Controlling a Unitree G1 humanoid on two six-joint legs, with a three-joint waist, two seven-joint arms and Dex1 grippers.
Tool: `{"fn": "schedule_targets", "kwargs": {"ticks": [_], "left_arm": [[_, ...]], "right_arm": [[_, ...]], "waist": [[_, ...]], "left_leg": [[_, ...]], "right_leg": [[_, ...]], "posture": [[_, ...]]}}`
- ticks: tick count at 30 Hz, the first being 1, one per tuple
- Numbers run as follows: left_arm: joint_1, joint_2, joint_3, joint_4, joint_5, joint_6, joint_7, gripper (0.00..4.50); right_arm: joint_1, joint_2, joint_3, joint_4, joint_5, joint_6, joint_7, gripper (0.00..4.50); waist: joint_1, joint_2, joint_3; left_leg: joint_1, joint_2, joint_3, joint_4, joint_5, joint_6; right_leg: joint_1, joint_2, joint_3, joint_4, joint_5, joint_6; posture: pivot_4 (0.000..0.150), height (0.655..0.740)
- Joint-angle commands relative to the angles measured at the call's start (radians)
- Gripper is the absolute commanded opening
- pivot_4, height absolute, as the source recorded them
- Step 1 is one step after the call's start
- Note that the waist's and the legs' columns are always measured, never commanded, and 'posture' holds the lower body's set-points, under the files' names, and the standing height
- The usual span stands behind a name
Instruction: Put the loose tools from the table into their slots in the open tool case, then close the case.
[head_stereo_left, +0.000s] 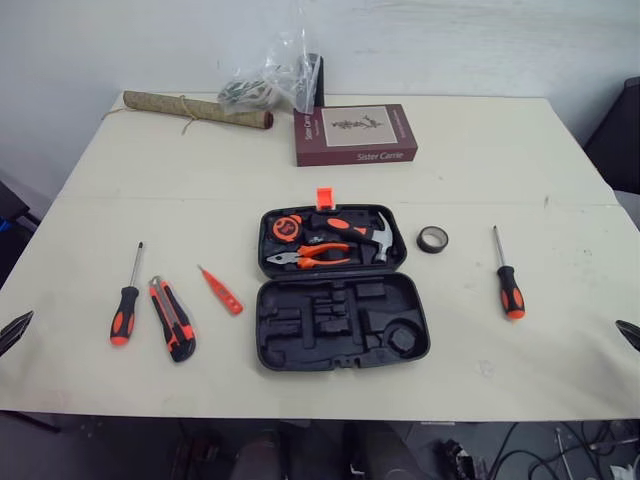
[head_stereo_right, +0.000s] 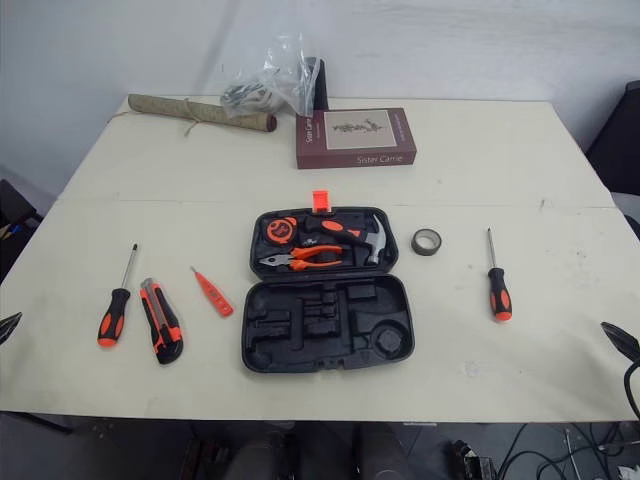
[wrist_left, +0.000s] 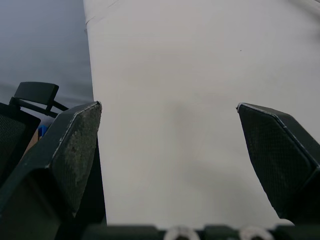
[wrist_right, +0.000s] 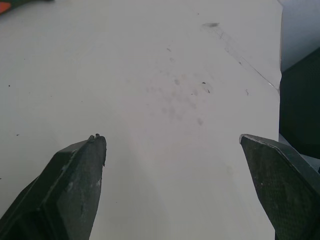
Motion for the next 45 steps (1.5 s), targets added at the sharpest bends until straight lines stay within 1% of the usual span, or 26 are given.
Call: {"fn": "schedule_targets", "kwargs": {"ticks": [1,4,6,7,8,10,12,13,15,18,19,20,21,22,23,27,34,37,45], "left_arm": [[0.003,-0.004,-0.003,-0.099,-0.055,0.061,-0.036,4.41],[0.014,-0.029,-0.031,-0.309,-0.134,0.218,-0.090,4.41],[0.020,-0.042,-0.058,-0.450,-0.163,0.300,-0.097,4.41],[0.020,-0.048,-0.078,-0.520,-0.172,0.338,-0.097,4.41],[0.017,-0.052,-0.100,-0.582,-0.179,0.373,-0.094,4.41],[0.000,-0.058,-0.154,-0.684,-0.183,0.449,-0.081,4.41],[-0.034,-0.062,-0.217,-0.781,-0.180,0.529,-0.051,3.89],[-0.057,-0.066,-0.253,-0.820,-0.179,0.567,-0.043,3.59],[-0.112,-0.079,-0.327,-0.866,-0.163,0.624,-0.026,2.77],[-0.177,-0.093,-0.417,-0.908,-0.152,0.704,-0.019,1.29],[-0.194,-0.098,-0.445,-0.920,-0.145,0.726,-0.020,0.88],[-0.214,-0.107,-0.474,-0.928,-0.138,0.740,-0.020,0.35],[-0.234,-0.118,-0.500,-0.935,-0.135,0.756,-0.018,0.00],[-0.253,-0.129,-0.525,-0.937,-0.129,0.773,-0.014,0.00],[-0.277,-0.143,-0.556,-0.934,-0.115,0.780,-0.012,0.00],[-0.347,-0.196,-0.670,-0.897,-0.038,0.789,0.002,0.00],[-0.428,-0.279,-0.773,-0.846,0.043,0.808,0.012,0.00],[-0.469,-0.334,-0.787,-0.820,0.068,0.799,0.046,0.00],[-0.500,-0.416,-0.848,-0.795,0.105,0.795,0.028,0.00]], "right_arm": [[-0.030,0.028,0.008,-0.087,0.044,0.037,0.021,4.50],[-0.054,0.090,0.054,-0.267,0.095,0.124,0.071,4.50],[-0.032,0.109,0.083,-0.425,0.141,0.235,0.109,4.50],[-0.021,0.116,0.101,-0.504,0.158,0.290,0.122,4.50],[-0.014,0.121,0.119,-0.572,0.170,0.334,0.131,4.50],[-0.009,0.125,0.157,-0.682,0.184,0.418,0.139,4.50],[-0.007,0.122,0.196,-0.758,0.187,0.481,0.162,4.50],[-0.007,0.125,0.217,-0.794,0.183,0.508,0.167,4.24],[-0.018,0.134,0.262,-0.852,0.168,0.547,0.170,3.71],[-0.056,0.156,0.323,-0.912,0.138,0.594,0.138,2.16],[-0.073,0.163,0.345,-0.928,0.122,0.609,0.125,1.69],[-0.092,0.170,0.367,-0.938,0.102,0.621,0.109,1.09],[-0.110,0.176,0.388,-0.944,0.083,0.628,0.100,0.60],[-0.130,0.185,0.408,-0.945,0.064,0.634,0.088,0.08],[-0.157,0.198,0.431,-0.940,0.041,0.643,0.069,0.03],[-0.262,0.256,0.507,-0.896,-0.056,0.664,-0.013,0.03],[-0.364,0.336,0.605,-0.845,-0.153,0.694,-0.060,0.03],[-0.387,0.363,0.627,-0.836,-0.164,0.697,-0.060,0.03],[-0.392,0.405,0.649,-0.855,-0.166,0.700,-0.047,0.03]], "waist": [[0.000,0.000,0.000],[0.000,-0.002,-0.001],[0.001,0.000,0.000],[0.003,0.001,0.001],[0.006,0.002,0.001],[0.011,0.002,0.001],[0.018,0.002,0.001],[0.023,0.002,0.001],[0.028,0.002,0.001],[0.028,0.002,0.001],[0.028,0.002,0.001],[0.025,0.002,0.001],[0.024,0.002,0.001],[0.023,0.002,0.001],[0.024,0.002,0.001],[0.026,0.002,0.001],[0.027,0.002,0.001],[0.028,0.002,0.001],[0.026,0.002,0.001]], "left_leg": [[0.000,0.000,0.000,0.000,0.000,0.000],[0.000,0.001,0.000,0.001,0.000,0.000],[0.000,0.001,0.000,0.002,0.001,-0.001],[0.000,0.001,0.000,0.001,0.001,-0.001],[0.000,0.001,0.000,0.000,0.003,-0.005],[-0.001,0.001,-0.001,0.000,0.003,-0.006],[-0.001,0.001,-0.001,0.001,0.003,-0.006],[-0.001,0.001,-0.001,0.002,0.003,-0.005],[-0.001,0.000,-0.001,0.003,0.003,-0.005],[-0.001,0.000,-0.001,0.003,0.003,-0.005],[-0.002,0.000,-0.001,0.003,0.003,-0.005],[-0.002,0.000,-0.001,0.003,0.003,-0.005],[-0.002,0.000,-0.001,0.003,0.003,-0.006],[-0.002,0.000,0.000,0.003,0.004,-0.006],[-0.002,0.000,0.000,0.003,0.004,-0.007],[-0.002,0.000,0.000,0.004,0.006,-0.007],[-0.005,0.000,-0.001,0.006,0.006,-0.007],[-0.005,0.000,-0.001,0.008,0.006,-0.007],[-0.006,0.001,-0.002,0.010,0.006,-0.007]], "right_leg": [[0.000,0.000,0.000,0.000,0.000,0.000],[0.001,0.000,0.000,0.001,0.000,0.000],[0.000,0.000,0.001,0.001,0.000,0.000],[0.000,0.000,0.001,0.002,0.000,0.000],[-0.001,0.000,0.001,0.002,0.000,0.000],[-0.001,0.001,0.001,0.002,0.000,0.000],[0.000,0.001,0.001,0.002,0.000,0.000],[0.000,0.001,0.001,0.002,0.000,0.000],[0.000,0.001,0.001,0.002,0.000,0.000],[0.000,0.001,0.001,0.002,0.000,0.000],[0.000,0.001,0.001,0.002,0.000,0.000],[0.000,0.001,0.001,0.002,0.000,0.000],[-0.001,0.002,0.002,0.002,0.000,0.000],[-0.001,0.002,0.002,0.002,0.000,0.000],[-0.001,0.003,0.002,0.002,0.000,0.000],[-0.001,0.003,0.002,0.003,0.000,0.000],[-0.002,0.003,0.002,0.003,0.000,0.000],[-0.002,0.003,0.002,0.003,0.000,0.000],[-0.002,0.003,0.000,0.005,0.000,0.000]], "posture": [[0.150,0.7400],[0.150,0.7400],[0.150,0.7400],[0.150,0.7400],[0.150,0.7400],[0.150,0.7400],[0.150,0.7400],[0.150,0.7400],[0.150,0.7400],[0.150,0.7400],[0.150,0.7400],[0.150,0.7400],[0.150,0.7400],[0.150,0.7400],[0.150,0.7400],[0.150,0.7400],[0.150,0.7400],[0.150,0.7400],[0.150,0.7400]]}}
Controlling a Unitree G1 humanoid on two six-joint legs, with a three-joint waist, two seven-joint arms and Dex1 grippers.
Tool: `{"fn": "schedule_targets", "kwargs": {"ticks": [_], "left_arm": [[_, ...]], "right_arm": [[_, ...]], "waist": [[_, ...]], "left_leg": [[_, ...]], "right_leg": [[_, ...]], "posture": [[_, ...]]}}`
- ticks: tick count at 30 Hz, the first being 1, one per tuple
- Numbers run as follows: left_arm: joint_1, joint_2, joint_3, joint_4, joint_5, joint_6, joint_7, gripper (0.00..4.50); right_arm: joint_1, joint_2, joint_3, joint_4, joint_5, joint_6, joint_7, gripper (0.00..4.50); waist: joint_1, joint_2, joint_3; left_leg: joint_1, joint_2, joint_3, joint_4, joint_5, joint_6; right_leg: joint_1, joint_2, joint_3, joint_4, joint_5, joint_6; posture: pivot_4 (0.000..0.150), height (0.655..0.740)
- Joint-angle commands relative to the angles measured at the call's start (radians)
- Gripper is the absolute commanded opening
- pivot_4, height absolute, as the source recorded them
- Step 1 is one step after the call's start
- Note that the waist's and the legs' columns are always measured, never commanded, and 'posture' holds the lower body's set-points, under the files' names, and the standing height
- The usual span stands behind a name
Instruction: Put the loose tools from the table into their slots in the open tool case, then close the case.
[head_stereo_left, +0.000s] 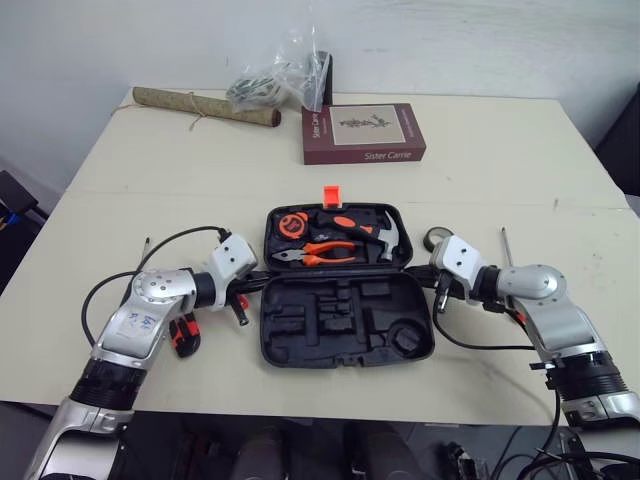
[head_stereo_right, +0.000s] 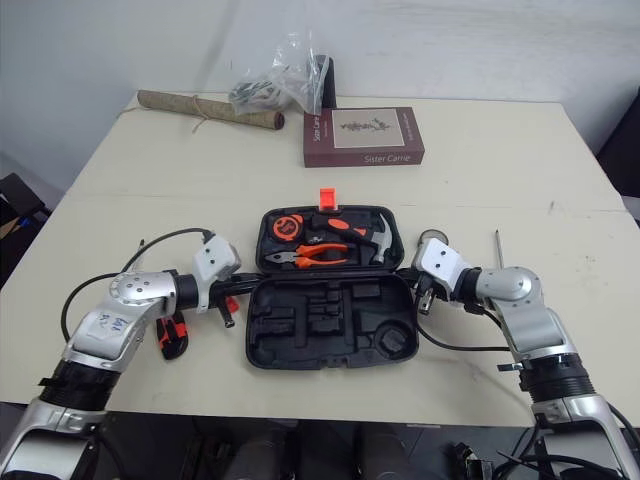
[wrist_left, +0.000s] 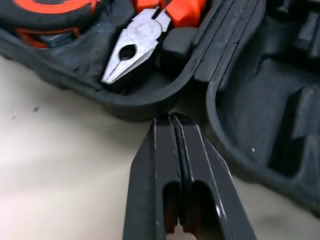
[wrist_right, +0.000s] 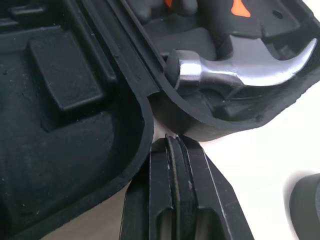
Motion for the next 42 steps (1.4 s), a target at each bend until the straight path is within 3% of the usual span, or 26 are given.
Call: {"fn": "schedule_targets", "kwargs": {"ticks": [1,13,17,20,24,25,26,27,29,35,36,39,42], "left_arm": [[-0.011,-0.027,-0.039,-0.014,0.016,-0.022,-0.020,0.00],[0.036,-0.032,-0.018,-0.045,0.036,-0.028,-0.033,0.00],[0.057,0.008,0.039,-0.061,0.025,-0.057,-0.047,0.00],[0.112,0.077,0.136,-0.116,-0.030,-0.078,-0.097,0.00],[0.217,0.154,0.389,-0.172,-0.176,-0.054,-0.144,0.00],[0.250,0.170,0.475,-0.173,-0.222,-0.043,-0.162,0.24],[0.292,0.191,0.550,-0.164,-0.246,-0.044,-0.183,0.54],[0.337,0.211,0.630,-0.137,-0.250,-0.051,-0.190,0.78],[0.403,0.233,0.745,-0.073,-0.243,-0.075,-0.177,1.57],[0.598,0.292,1.079,0.305,-0.199,-0.236,-0.142,4.24],[0.625,0.300,1.107,0.354,-0.191,-0.267,-0.139,4.47],[0.707,0.312,1.156,0.473,-0.160,-0.357,-0.115,4.47],[0.746,0.296,1.166,0.478,-0.165,-0.380,-0.110,4.47]], "right_arm": [[-0.007,0.022,0.010,-0.048,0.016,-0.007,0.016,0.03],[0.126,-0.004,-0.022,-0.222,0.059,0.108,0.042,0.03],[0.128,-0.048,-0.072,-0.165,0.036,0.060,0.034,0.03],[0.136,-0.105,-0.142,-0.142,0.095,0.028,0.094,0.03],[0.230,-0.197,-0.284,-0.155,0.215,-0.007,0.201,0.03],[0.261,-0.210,-0.337,-0.152,0.249,-0.019,0.221,0.01],[0.295,-0.218,-0.390,-0.146,0.275,-0.015,0.221,0.51],[0.338,-0.229,-0.442,-0.130,0.292,-0.032,0.235,0.66],[0.411,-0.240,-0.514,-0.091,0.285,-0.101,0.241,1.39],[0.581,-0.280,-0.681,0.197,0.212,-0.313,0.193,4.33],[0.588,-0.285,-0.699,0.246,0.222,-0.331,0.193,4.50],[0.592,-0.290,-0.734,0.371,0.243,-0.403,0.217,4.50],[0.577,-0.280,-0.734,0.415,0.275,-0.415,0.256,4.50]], "waist": [[0.000,0.000,0.000],[0.002,0.000,0.000],[0.001,0.000,0.000],[0.000,0.000,0.000],[0.002,0.000,0.000],[0.002,0.000,0.000],[0.002,0.000,0.000],[0.002,0.000,0.000],[0.001,0.000,0.000],[-0.002,0.000,0.000],[-0.003,-0.001,0.000],[-0.004,-0.001,0.000],[-0.004,-0.001,0.000]], "left_leg": [[0.000,0.000,0.000,0.000,0.000,0.000],[0.000,0.000,-0.001,0.000,0.000,0.000],[0.000,0.000,-0.001,0.000,0.000,0.000],[0.000,0.000,-0.001,-0.001,0.000,0.000],[-0.002,0.000,-0.002,-0.001,0.000,0.000],[-0.002,0.000,-0.003,-0.001,0.000,0.000],[-0.002,0.000,-0.003,-0.001,0.000,0.001],[-0.001,0.000,-0.003,-0.001,-0.001,0.001],[-0.001,0.000,-0.004,-0.002,-0.001,0.001],[0.003,-0.001,-0.002,-0.007,-0.005,0.008],[0.003,-0.001,-0.001,-0.008,-0.005,0.008],[0.004,0.000,0.000,-0.009,-0.006,0.008],[0.005,0.000,0.000,-0.010,-0.006,0.008]], "right_leg": [[0.000,0.000,0.000,0.000,0.000,0.000],[0.000,0.000,0.000,0.000,0.000,0.000],[0.001,0.000,0.000,-0.001,0.000,0.000],[0.001,0.000,0.000,-0.001,0.000,0.000],[0.000,0.000,-0.001,-0.003,0.000,0.000],[0.000,0.000,-0.002,-0.004,0.000,0.000],[0.001,-0.001,-0.002,-0.005,0.000,0.000],[0.002,-0.001,-0.002,-0.005,0.000,0.000],[0.002,-0.001,-0.002,-0.005,0.000,0.000],[0.003,-0.001,-0.001,-0.008,0.000,0.000],[0.003,-0.001,-0.001,-0.009,0.000,0.000],[0.003,-0.002,0.000,-0.009,0.000,-0.001],[0.003,-0.002,0.000,-0.009,-0.001,-0.001]], "posture": [[0.150,0.7400],[0.150,0.7400],[0.150,0.7400],[0.150,0.7400],[0.150,0.7400],[0.150,0.7400],[0.150,0.7400],[0.150,0.7400],[0.150,0.7400],[0.150,0.7400],[0.150,0.7400],[0.150,0.7400],[0.150,0.7400]]}}
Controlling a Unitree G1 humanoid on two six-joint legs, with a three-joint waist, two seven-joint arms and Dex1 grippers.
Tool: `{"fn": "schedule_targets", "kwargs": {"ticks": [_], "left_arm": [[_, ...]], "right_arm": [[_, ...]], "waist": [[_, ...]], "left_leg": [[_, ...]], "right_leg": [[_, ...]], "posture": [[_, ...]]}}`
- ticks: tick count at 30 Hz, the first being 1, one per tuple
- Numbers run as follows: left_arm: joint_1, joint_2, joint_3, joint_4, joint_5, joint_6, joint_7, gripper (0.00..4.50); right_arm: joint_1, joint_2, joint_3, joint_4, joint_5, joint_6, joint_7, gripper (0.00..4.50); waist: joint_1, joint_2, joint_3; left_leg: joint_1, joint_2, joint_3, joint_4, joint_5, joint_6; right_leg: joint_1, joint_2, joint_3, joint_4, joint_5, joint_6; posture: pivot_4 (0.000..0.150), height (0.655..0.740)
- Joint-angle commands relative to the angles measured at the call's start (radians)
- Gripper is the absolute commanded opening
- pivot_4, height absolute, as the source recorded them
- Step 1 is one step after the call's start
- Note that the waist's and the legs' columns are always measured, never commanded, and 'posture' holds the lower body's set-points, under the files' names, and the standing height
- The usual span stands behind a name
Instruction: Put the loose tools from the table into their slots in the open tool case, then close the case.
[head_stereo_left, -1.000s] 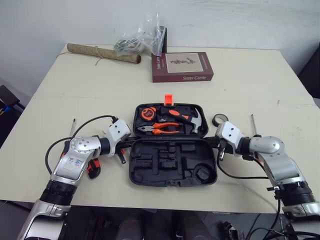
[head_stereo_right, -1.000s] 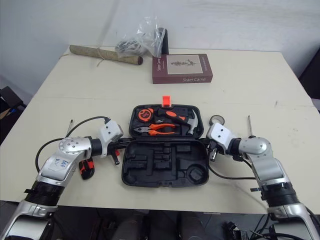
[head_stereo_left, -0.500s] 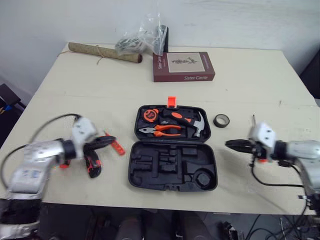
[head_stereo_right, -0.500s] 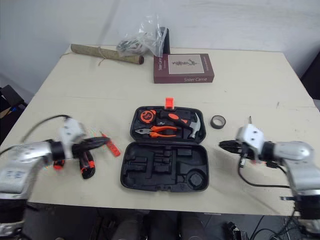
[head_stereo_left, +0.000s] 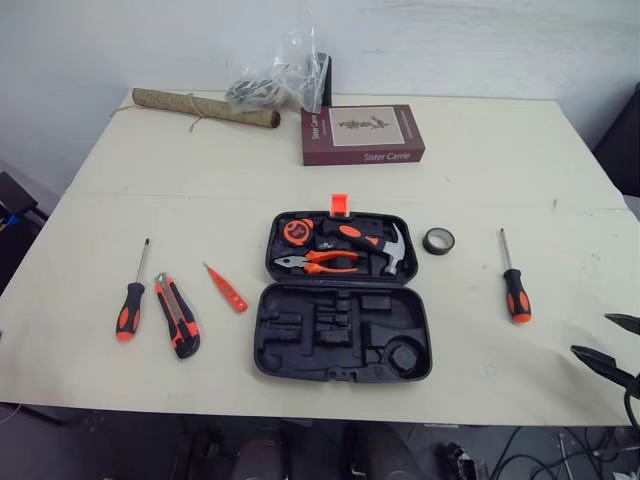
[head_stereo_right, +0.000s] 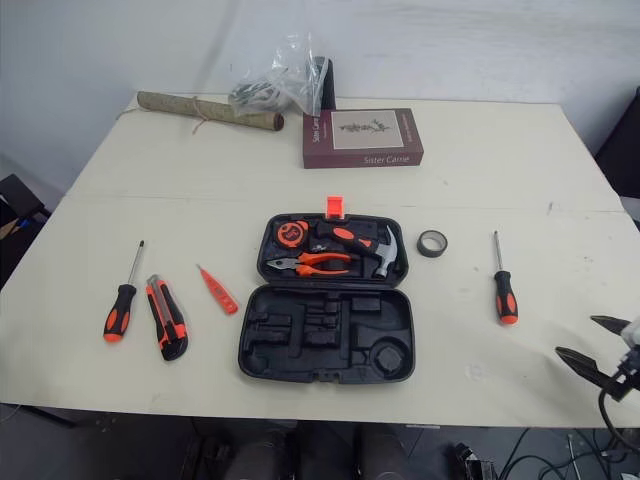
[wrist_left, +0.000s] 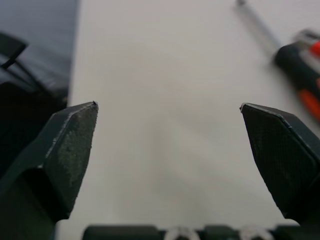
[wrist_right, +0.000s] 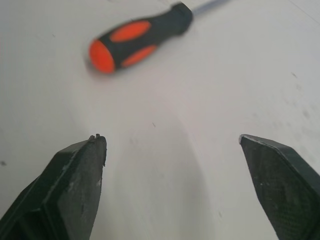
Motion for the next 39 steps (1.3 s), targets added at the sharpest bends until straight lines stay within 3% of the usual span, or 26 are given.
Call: {"fn": "schedule_targets", "kwargs": {"ticks": [1,7,13,17,24,33,36,39], "left_arm": [[0.035,-0.005,0.036,-0.015,-0.014,-0.043,0.014,4.47],[0.030,-0.110,-0.055,-0.359,-0.088,0.128,0.111,4.47],[0.028,-0.171,-0.178,-0.805,-0.184,0.529,0.349,4.47],[-0.031,-0.194,-0.238,-0.958,-0.263,0.840,0.501,4.47],[-0.177,-0.234,-0.353,-0.987,-0.201,1.067,0.707,4.47],[-0.278,-0.189,-0.492,-0.843,-0.137,1.092,0.688,4.47],[-0.269,-0.177,-0.508,-0.815,-0.134,1.110,0.662,3.74],[-0.258,-0.177,-0.495,-0.782,-0.118,1.104,0.658,2.50]], "right_arm": [[-0.029,-0.004,-0.029,0.055,0.065,-0.046,0.062,4.50],[-0.125,0.082,0.057,-0.084,0.147,0.012,0.113,4.50],[-0.205,0.209,0.167,-0.383,0.295,0.150,0.098,4.50],[-0.234,0.278,0.242,-0.537,0.368,0.208,0.118,4.50],[-0.308,0.399,0.358,-0.670,0.380,0.168,0.145,4.50],[-0.340,0.443,0.413,-0.672,0.345,0.115,0.151,4.50],[-0.332,0.445,0.414,-0.682,0.337,0.113,0.135,4.50],[-0.319,0.449,0.415,-0.691,0.331,0.104,0.121,4.50]], "waist": [[0.000,0.000,0.000],[0.004,0.000,0.000],[0.000,0.000,0.000],[0.003,0.000,0.000],[0.004,0.000,0.000],[0.005,-0.001,0.000],[0.004,0.000,-0.001],[0.003,0.000,-0.001]], "left_leg": [[0.000,0.000,0.000,0.000,0.000,0.000],[0.000,0.000,0.000,0.000,0.000,0.000],[0.000,0.000,-0.001,0.000,0.000,-0.001],[0.000,0.000,-0.001,0.000,0.000,-0.002],[0.000,0.000,-0.002,0.002,0.003,-0.006],[-0.001,-0.001,-0.002,0.002,0.004,-0.008],[0.000,-0.001,-0.002,0.002,0.004,-0.008],[0.000,0.000,-0.002,0.001,0.005,-0.009]], "right_leg": [[0.000,0.000,0.000,0.000,0.000,0.000],[0.000,-0.001,0.000,0.002,0.000,0.000],[0.000,-0.001,0.000,0.002,0.000,0.000],[0.000,0.000,0.000,0.004,0.000,0.000],[0.000,0.001,0.000,0.004,0.000,0.000],[0.000,0.001,0.000,0.004,0.000,0.000],[0.000,0.000,0.000,0.004,0.000,0.000],[0.000,0.001,0.000,0.005,0.000,0.000]], "posture": [[0.150,0.7400],[0.150,0.7400],[0.150,0.7400],[0.150,0.7400],[0.150,0.7400],[0.150,0.7400],[0.150,0.7400],[0.150,0.7400]]}}
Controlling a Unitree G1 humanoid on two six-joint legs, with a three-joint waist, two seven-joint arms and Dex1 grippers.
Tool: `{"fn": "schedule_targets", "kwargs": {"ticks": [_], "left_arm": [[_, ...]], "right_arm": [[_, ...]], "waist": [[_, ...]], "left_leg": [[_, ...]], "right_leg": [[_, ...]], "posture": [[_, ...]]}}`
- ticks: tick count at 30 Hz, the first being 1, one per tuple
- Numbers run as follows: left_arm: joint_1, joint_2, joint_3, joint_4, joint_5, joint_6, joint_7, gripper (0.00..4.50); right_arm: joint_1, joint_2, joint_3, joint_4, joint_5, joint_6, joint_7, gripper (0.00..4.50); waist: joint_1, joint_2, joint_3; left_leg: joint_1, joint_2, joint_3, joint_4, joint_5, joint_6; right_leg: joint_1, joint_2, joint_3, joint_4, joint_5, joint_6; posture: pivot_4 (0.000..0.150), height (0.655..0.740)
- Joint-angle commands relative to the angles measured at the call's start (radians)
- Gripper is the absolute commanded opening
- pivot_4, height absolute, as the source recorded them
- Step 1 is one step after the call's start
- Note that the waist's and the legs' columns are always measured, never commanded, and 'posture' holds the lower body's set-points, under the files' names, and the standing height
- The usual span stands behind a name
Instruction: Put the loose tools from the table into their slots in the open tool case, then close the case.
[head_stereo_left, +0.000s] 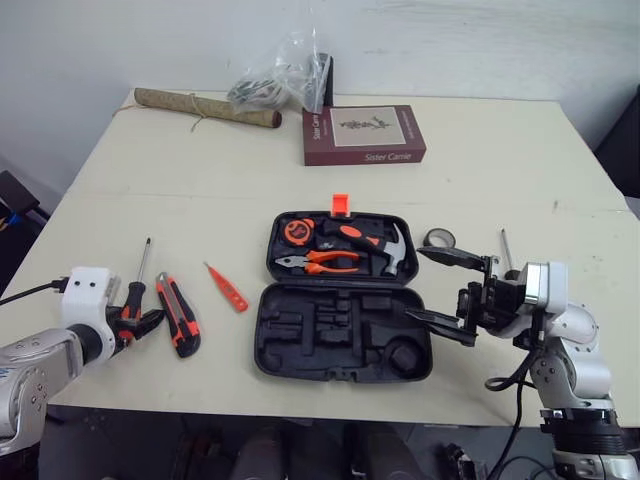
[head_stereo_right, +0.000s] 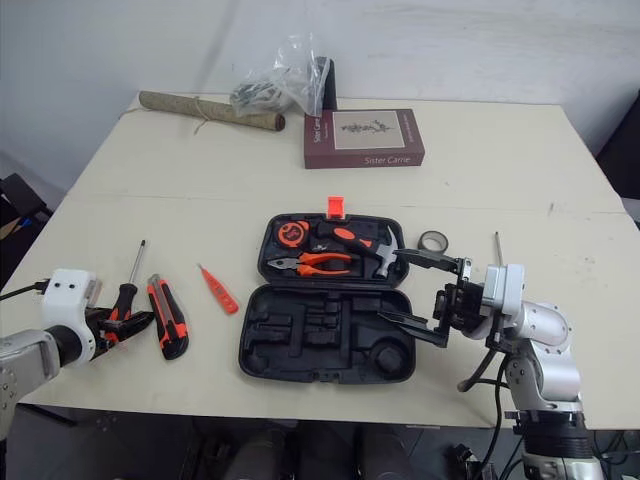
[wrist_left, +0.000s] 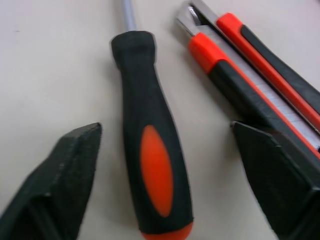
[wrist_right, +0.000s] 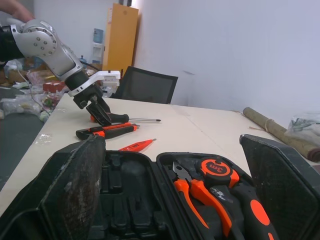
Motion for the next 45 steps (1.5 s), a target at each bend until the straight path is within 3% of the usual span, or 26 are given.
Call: {"fn": "schedule_targets", "kwargs": {"ticks": [1,4,10,14,17,22,26,28,32,37,45], "left_arm": [[0.033,0.001,0.014,0.065,0.038,0.008,-0.001,2.09],[0.051,-0.002,0.053,0.078,0.048,-0.019,-0.003,0.81],[0.098,0.048,0.159,0.050,0.072,-0.386,-0.173,0.80],[0.055,0.206,0.071,0.020,0.056,-0.715,-0.546,0.80],[-0.013,0.313,-0.057,0.013,0.058,-0.837,-0.739,0.80],[-0.338,0.345,-0.394,-0.055,0.039,-0.736,-0.847,0.80],[-0.574,0.310,-0.695,-0.117,0.164,-0.575,-0.867,0.80],[-0.634,0.283,-0.778,-0.130,0.181,-0.513,-0.880,0.80],[-0.738,0.181,-0.942,-0.043,0.333,-0.518,-0.839,0.80],[-0.807,0.129,-1.012,0.060,0.461,-0.544,-0.823,0.80],[-0.814,0.073,-1.025,0.106,0.510,-0.548,-0.852,0.80]], "right_arm": [[0.015,0.006,-0.007,-0.051,-0.002,-0.025,-0.020,4.50],[0.029,0.008,-0.007,-0.069,-0.005,-0.031,-0.036,4.50],[0.033,-0.026,-0.030,-0.120,0.010,0.010,-0.074,4.50],[0.016,-0.081,-0.052,-0.107,0.001,0.023,-0.073,4.50],[-0.013,-0.120,-0.063,-0.068,0.007,0.031,-0.054,4.50],[-0.038,-0.186,-0.071,-0.015,0.002,0.054,-0.004,4.50],[-0.027,-0.215,-0.075,-0.013,-0.006,0.078,-0.002,4.50],[-0.024,-0.220,-0.075,-0.016,-0.010,0.084,-0.006,4.50],[0.011,-0.226,-0.081,-0.053,-0.017,0.094,-0.021,4.50],[0.074,-0.231,-0.101,-0.121,-0.013,0.116,-0.061,4.50],[0.163,-0.232,-0.145,-0.173,-0.009,0.114,-0.090,4.50]], "waist": [[-0.001,0.001,0.000],[-0.003,0.001,0.000],[-0.002,-0.001,0.000],[0.017,-0.003,0.000],[0.021,-0.001,0.001],[0.024,0.002,0.002],[0.016,0.002,0.002],[0.012,0.002,0.002],[0.013,0.001,0.002],[0.023,0.000,0.003],[0.029,0.000,0.003]], "left_leg": [[0.000,0.000,0.000,-0.001,0.000,0.000],[0.001,0.000,0.000,-0.001,0.000,-0.001],[0.000,0.002,0.000,-0.001,0.001,-0.002],[-0.003,0.000,-0.002,0.001,0.001,-0.001],[-0.003,-0.002,-0.002,0.000,0.000,0.000],[-0.003,-0.002,-0.002,-0.001,0.000,0.001],[-0.004,-0.001,0.000,0.001,0.002,0.001],[-0.004,0.000,0.000,0.001,0.002,0.001],[-0.004,-0.001,0.000,0.002,0.003,0.001],[-0.005,0.000,0.000,0.004,0.003,0.001],[-0.006,-0.001,-0.001,0.006,0.003,0.001]], "right_leg": [[0.000,0.000,0.000,0.000,0.000,0.000],[0.000,0.000,0.000,0.001,-0.001,-0.001],[-0.002,0.001,-0.001,0.001,-0.001,-0.002],[-0.001,-0.001,-0.002,-0.001,-0.002,-0.003],[-0.001,-0.003,-0.002,-0.002,-0.002,-0.003],[-0.001,-0.002,-0.002,-0.002,-0.002,-0.003],[-0.001,0.002,-0.001,-0.001,-0.001,-0.002],[-0.001,0.002,0.000,-0.001,-0.001,-0.002],[-0.001,0.003,0.000,0.000,-0.001,-0.002],[-0.001,0.003,0.000,0.000,-0.001,-0.002],[-0.001,0.002,0.000,0.000,-0.001,-0.001]], "posture": [[0.150,0.7400],[0.150,0.7400],[0.150,0.7400],[0.150,0.7400],[0.150,0.7400],[0.150,0.7400],[0.150,0.7400],[0.150,0.7400],[0.150,0.7400],[0.150,0.7400],[0.150,0.7400]]}}
